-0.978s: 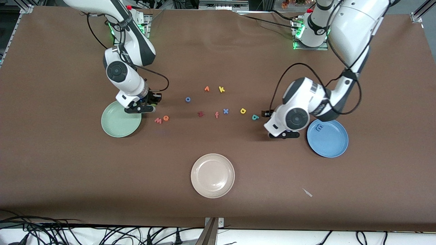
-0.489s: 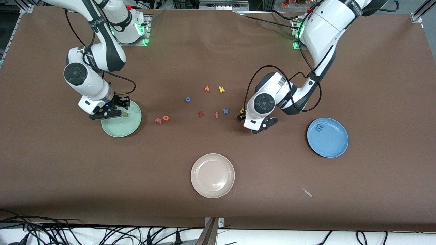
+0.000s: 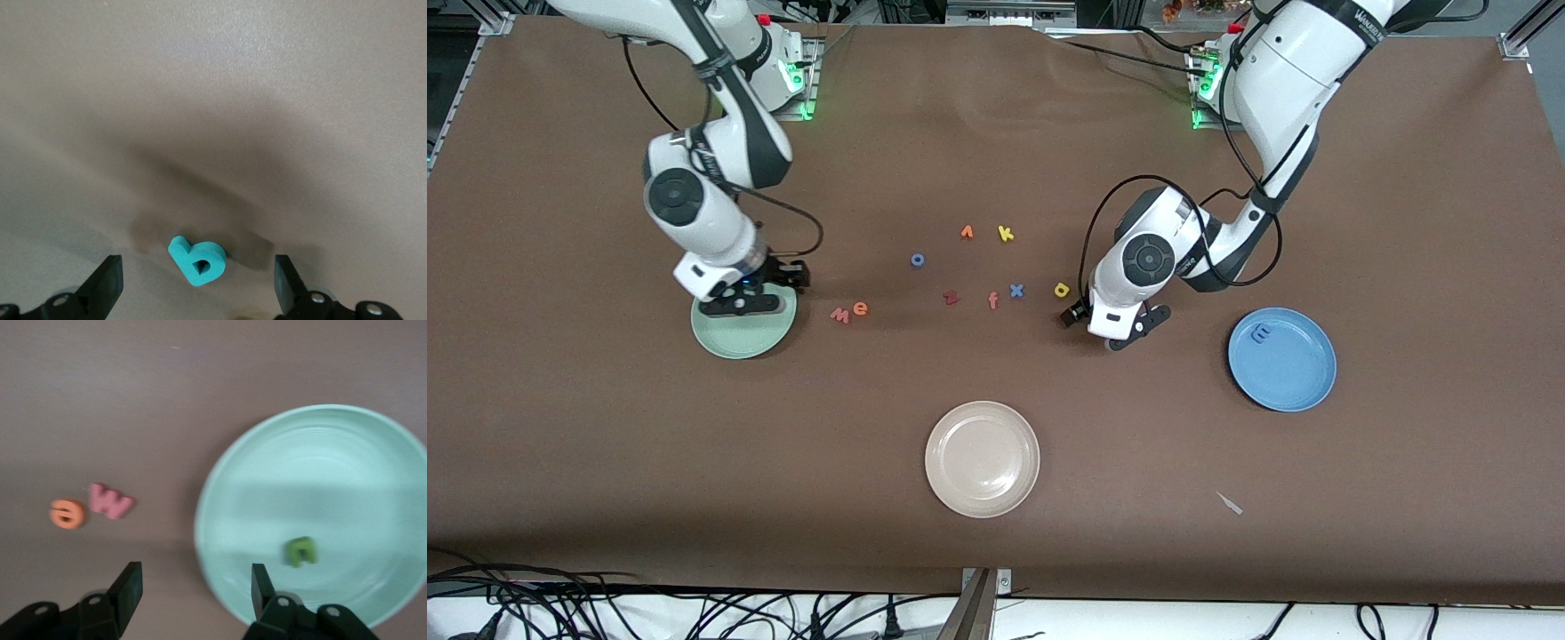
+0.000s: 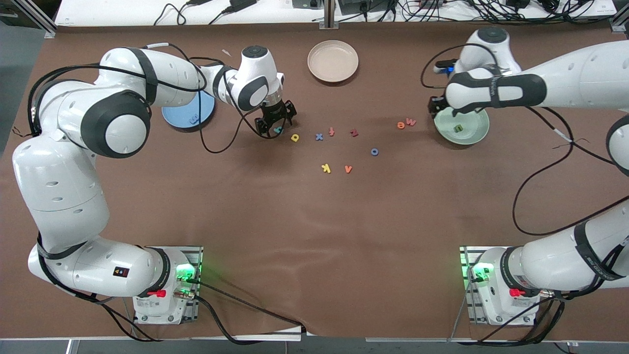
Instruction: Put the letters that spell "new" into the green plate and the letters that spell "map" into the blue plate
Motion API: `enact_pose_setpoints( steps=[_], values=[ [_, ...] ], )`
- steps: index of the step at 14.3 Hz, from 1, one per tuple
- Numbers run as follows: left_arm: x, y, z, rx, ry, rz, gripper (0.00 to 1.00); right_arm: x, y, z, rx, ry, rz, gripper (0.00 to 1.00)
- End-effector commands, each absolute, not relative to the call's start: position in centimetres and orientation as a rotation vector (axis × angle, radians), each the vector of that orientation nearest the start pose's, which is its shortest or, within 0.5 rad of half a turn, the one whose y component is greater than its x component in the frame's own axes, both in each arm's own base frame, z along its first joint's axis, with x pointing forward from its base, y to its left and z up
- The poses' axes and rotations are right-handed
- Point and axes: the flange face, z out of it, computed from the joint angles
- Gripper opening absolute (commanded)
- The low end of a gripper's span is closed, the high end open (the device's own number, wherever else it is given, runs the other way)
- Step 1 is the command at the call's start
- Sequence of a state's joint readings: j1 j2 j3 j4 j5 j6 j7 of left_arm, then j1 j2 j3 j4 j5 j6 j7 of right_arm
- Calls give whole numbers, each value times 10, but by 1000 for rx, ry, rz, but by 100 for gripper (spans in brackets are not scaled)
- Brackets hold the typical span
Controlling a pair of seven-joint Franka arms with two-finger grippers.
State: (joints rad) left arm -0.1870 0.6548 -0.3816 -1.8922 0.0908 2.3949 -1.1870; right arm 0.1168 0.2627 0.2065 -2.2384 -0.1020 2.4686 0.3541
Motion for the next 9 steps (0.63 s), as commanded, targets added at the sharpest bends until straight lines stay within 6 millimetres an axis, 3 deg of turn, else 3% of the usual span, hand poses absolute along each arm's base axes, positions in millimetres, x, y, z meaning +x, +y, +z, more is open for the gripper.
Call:
enact_pose_setpoints(
  steps=[1,4,6,7,9],
  values=[
    [519,-323,177,-3007,-946,279,100,521,225,236,-3139,120,29,75],
    [516,-323,171,-3000,-944,293,98,524,236,213,-3105,126,-18,75],
    [514,-326,170,-3005,-931,291,90,524,235,202,-3100,122,-21,74],
    [514,-327,170,-3005,-929,290,77,526,232,202,-3100,129,-31,74],
    [514,-327,171,-3006,-929,288,43,530,223,199,-3108,132,-33,74]
  ],
)
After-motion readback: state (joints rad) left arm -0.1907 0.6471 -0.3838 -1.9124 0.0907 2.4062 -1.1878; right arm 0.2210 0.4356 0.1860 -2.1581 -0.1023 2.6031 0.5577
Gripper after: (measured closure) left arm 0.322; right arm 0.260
